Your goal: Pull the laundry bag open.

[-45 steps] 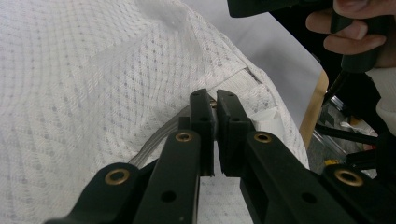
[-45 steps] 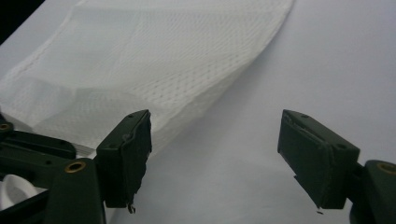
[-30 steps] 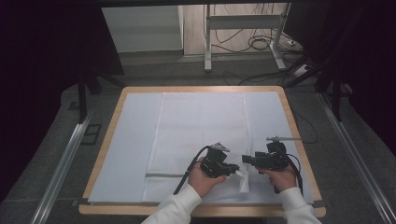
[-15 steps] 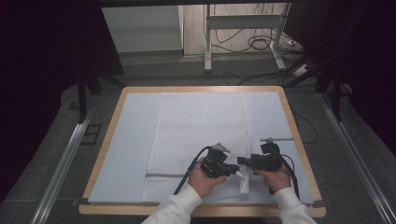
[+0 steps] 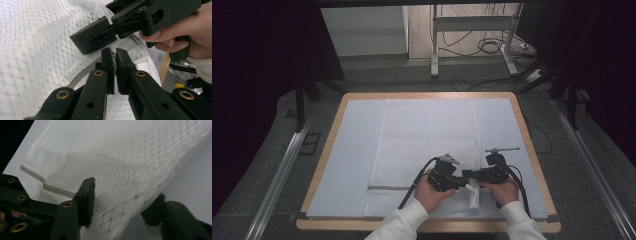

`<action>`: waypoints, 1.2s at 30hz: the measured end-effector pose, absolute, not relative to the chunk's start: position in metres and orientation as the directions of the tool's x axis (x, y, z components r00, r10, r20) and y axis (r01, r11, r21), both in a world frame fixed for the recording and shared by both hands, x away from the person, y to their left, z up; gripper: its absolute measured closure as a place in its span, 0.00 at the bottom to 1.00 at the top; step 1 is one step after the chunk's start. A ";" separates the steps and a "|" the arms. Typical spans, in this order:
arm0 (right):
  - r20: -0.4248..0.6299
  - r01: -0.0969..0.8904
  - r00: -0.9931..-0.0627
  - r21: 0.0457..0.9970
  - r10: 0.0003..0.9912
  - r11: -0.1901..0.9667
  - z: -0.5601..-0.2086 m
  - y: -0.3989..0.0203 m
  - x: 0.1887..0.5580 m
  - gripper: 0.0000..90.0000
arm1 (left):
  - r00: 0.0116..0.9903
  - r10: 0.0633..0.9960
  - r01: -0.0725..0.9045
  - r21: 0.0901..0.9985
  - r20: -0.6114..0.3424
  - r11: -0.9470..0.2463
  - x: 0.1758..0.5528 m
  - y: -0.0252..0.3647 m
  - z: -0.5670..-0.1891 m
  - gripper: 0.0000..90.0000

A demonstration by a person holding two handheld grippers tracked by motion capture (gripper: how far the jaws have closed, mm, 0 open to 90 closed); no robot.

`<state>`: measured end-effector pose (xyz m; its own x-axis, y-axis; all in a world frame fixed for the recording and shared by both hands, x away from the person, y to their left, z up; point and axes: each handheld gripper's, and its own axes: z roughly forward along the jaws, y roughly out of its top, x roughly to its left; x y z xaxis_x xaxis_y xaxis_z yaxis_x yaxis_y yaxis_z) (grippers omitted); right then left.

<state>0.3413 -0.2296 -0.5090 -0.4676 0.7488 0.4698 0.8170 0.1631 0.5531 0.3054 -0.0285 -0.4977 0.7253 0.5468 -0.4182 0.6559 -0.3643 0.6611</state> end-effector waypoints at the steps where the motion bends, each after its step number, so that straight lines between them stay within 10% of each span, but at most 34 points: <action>1: 0.468 0.814 -0.473 0.555 0.746 0.168 -0.509 -0.230 0.341 0.69 | 0.726 0.546 0.655 0.661 -0.417 -0.366 0.306 -0.028 -0.498 0.96; 9: 0.486 0.813 -0.496 0.551 0.720 0.188 -0.512 -0.232 0.343 0.97 | 0.719 0.548 0.665 0.652 -0.427 -0.364 0.307 -0.030 -0.504 0.96; 36: 0.483 0.796 -0.531 0.565 0.696 0.215 -0.510 -0.236 0.342 0.98 | 0.693 0.547 0.698 0.627 -0.470 -0.346 0.313 -0.023 -0.514 0.96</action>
